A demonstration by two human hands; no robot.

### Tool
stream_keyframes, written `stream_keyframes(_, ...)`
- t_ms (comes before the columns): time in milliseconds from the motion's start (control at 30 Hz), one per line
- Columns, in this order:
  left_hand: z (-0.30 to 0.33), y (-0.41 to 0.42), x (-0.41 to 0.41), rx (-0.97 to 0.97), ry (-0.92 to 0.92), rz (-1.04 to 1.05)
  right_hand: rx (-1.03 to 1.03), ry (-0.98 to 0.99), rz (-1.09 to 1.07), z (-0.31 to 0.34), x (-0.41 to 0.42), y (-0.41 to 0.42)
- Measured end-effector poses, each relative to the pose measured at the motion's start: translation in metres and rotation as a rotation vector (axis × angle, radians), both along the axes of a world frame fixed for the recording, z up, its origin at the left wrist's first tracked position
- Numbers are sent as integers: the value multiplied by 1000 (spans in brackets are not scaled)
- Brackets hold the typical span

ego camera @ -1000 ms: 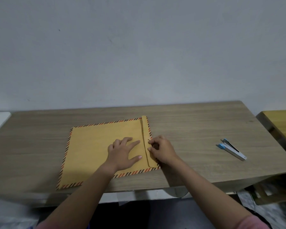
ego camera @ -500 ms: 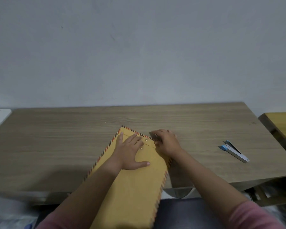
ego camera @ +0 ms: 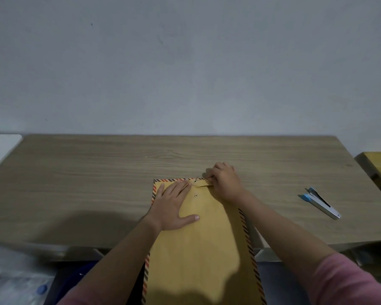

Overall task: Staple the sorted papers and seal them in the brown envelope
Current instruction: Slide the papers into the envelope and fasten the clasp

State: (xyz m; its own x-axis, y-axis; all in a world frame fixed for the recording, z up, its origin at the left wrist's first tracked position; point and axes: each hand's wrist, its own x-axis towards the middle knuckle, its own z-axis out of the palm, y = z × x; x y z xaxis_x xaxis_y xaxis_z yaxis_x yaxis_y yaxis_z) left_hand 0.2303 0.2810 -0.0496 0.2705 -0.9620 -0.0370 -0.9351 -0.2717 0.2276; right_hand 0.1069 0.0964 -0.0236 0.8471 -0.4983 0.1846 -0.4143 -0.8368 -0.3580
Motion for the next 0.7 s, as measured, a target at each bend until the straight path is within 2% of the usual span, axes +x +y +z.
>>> stream_keyframes(67,-1,-2,0,-4,24,26,-18,-71,65,2,-4,4)
stream_keyframes(167,-2,-3,0,-19,41,36,13,-75,147,6,-10,7)
stream_keyframes(333,2,-2,-1,-70,44,58,132,-39,63,9,-22,7)
stream_keyframes(467,1,-2,0,-31,12,63,41,-12,53,-2,-33,11)
stream_keyframes(700,12,-13,8,45,11,49,-146,28,246,-19,-42,23)
